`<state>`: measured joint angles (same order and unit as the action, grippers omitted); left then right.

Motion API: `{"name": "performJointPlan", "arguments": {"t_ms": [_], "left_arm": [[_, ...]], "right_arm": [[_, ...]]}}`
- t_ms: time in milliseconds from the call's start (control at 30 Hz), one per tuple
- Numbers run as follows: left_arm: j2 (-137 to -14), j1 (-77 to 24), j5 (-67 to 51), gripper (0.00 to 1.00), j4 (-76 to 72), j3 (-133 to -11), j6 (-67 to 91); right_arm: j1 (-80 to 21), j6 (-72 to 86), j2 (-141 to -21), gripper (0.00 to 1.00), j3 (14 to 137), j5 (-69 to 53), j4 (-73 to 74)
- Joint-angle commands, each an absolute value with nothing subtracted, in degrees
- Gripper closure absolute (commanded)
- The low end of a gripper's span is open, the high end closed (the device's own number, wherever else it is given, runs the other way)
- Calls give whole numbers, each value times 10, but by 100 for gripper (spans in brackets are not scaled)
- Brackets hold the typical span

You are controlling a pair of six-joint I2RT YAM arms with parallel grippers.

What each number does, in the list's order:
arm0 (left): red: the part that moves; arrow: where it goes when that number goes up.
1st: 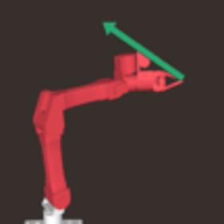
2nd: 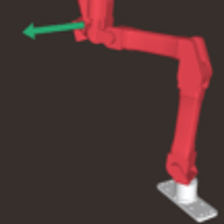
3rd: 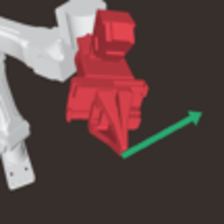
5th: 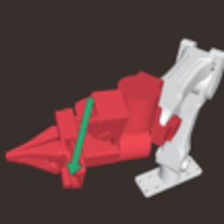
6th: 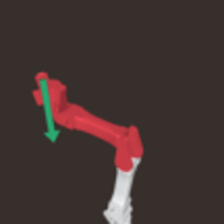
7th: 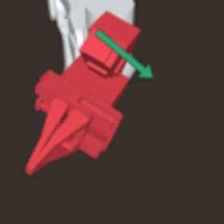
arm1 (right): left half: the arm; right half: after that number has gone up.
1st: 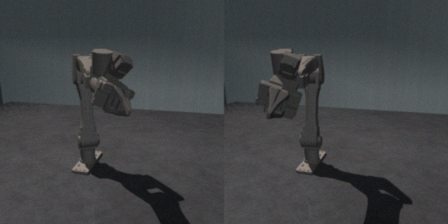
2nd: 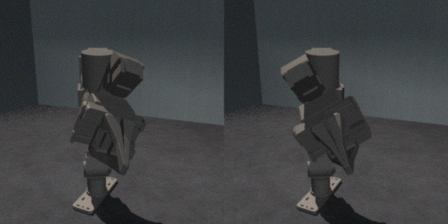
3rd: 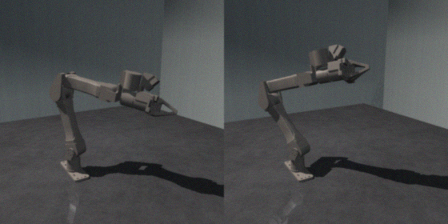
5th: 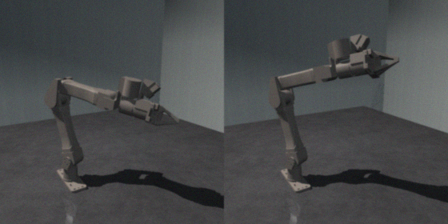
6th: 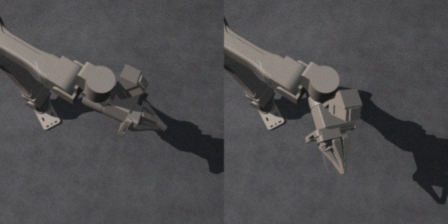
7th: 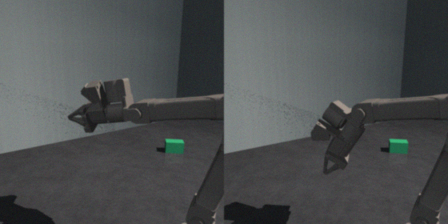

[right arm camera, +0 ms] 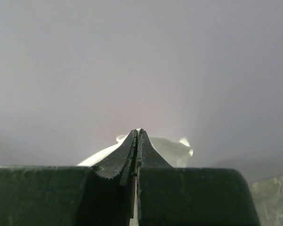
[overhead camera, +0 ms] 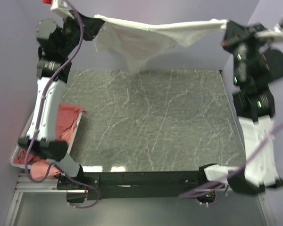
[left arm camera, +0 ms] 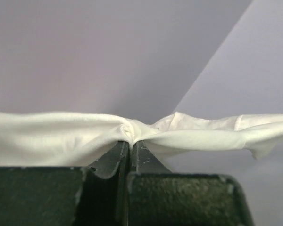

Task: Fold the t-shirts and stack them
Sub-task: Flatten the tshirt out

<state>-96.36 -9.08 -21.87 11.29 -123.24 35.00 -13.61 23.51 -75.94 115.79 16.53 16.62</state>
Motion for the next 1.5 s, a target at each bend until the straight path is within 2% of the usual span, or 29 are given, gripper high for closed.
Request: {"name": "performJointPlan", "arguments": {"t_ms": [0, 33, 67, 100, 133, 167, 200, 267, 300, 400, 433, 567, 667, 767, 933, 1267, 1467], "left_arm": [[-892, -92, -222, 99, 96, -1132, 343], [-859, -93, -218, 98, 91, -1042, 364], [-842, -96, -214, 96, 86, -995, 373], [-829, -98, -202, 90, 84, -951, 384], [-811, -99, -197, 89, 89, -869, 413], [-803, -106, -197, 85, 91, -828, 426], [-793, -113, -188, 72, 100, -791, 441], [-783, -145, -152, 58, 119, -692, 453], [-772, -155, -126, 44, 120, -661, 460], [-752, -177, -84, 28, 146, -570, 482], [-735, -178, -71, 26, 155, -531, 503], [-690, -179, -23, 24, 201, -469, 553], [-659, -183, 19, 27, 237, -433, 604], [-647, -196, 96, 36, 272, -418, 662], [-657, -221, 179, 47, 372, -422, 746], [-673, -265, 200, 49, 374, -395, 810], [-710, -265, 202, 51, 323, -390, 796]], "right_arm": [[-130, 269, -628, 100, 1006, 217, 140], [-130, 284, -601, 100, 958, 222, 148], [-129, 302, -572, 100, 854, 223, 164], [-129, 333, -520, 100, 799, 220, 170], [-130, 349, -495, 100, 747, 219, 177], [-130, 369, -472, 100, 649, 217, 196], [-129, 390, -435, 100, 601, 214, 201], [-128, 410, -407, 100, 485, 216, 223], [-127, 426, -390, 100, 456, 212, 231], [-127, 446, -373, 100, 379, 200, 250], [-124, 446, -372, 100, 364, 200, 252], [-113, 448, -381, 100, 375, 212, 275], [-108, 440, -409, 93, 397, 207, 279], [-107, 440, -431, 94, 411, 196, 274], [-107, 432, -453, 94, 418, 200, 271], [-108, 415, -479, 95, 429, 184, 258], [-107, 410, -484, 95, 425, 180, 250]]}}
